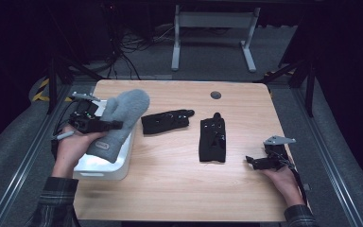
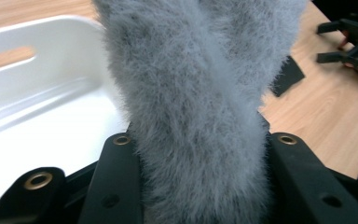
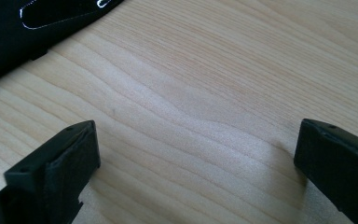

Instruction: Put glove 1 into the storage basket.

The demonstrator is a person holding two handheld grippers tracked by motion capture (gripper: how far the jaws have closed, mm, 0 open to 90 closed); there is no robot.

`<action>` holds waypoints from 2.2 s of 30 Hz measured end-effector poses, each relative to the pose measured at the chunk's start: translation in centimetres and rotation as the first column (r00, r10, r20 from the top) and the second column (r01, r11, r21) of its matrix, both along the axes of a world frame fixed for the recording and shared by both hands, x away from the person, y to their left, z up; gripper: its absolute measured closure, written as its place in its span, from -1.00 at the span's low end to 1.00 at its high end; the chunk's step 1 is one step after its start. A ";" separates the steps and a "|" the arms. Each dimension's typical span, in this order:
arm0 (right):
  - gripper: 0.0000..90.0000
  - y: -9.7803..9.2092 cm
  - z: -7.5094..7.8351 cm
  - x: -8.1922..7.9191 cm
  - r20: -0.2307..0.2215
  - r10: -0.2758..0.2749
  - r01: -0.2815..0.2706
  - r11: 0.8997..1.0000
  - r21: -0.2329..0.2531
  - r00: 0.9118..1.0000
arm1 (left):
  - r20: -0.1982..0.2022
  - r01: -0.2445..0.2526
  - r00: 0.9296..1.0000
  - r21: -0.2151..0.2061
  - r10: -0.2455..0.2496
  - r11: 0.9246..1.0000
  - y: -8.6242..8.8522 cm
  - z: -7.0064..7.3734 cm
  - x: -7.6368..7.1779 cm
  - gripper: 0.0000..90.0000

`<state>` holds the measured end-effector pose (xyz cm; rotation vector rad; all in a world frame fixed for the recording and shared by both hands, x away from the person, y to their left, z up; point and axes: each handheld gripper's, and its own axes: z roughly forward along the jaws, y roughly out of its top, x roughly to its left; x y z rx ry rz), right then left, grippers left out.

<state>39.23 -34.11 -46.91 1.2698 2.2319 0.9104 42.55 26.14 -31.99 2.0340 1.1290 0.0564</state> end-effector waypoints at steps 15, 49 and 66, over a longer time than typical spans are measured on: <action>-0.99 0.0 0.0 0.0 0.000 0.000 0.000 1.000 0.000 1.000 | -0.137 -0.100 0.985 0.019 0.102 0.995 3.1 -4.8 2.0 0.37; -0.99 0.0 0.0 0.0 0.001 0.003 -0.003 1.000 -0.001 1.000 | -0.148 -0.130 0.975 0.229 0.166 0.965 2.7 -7.0 3.3 -0.60; -0.99 0.0 0.0 0.0 0.000 0.004 -0.004 1.000 -0.001 1.000 | 0.016 -0.023 1.000 0.118 0.022 0.993 -1.9 -2.9 0.5 -0.62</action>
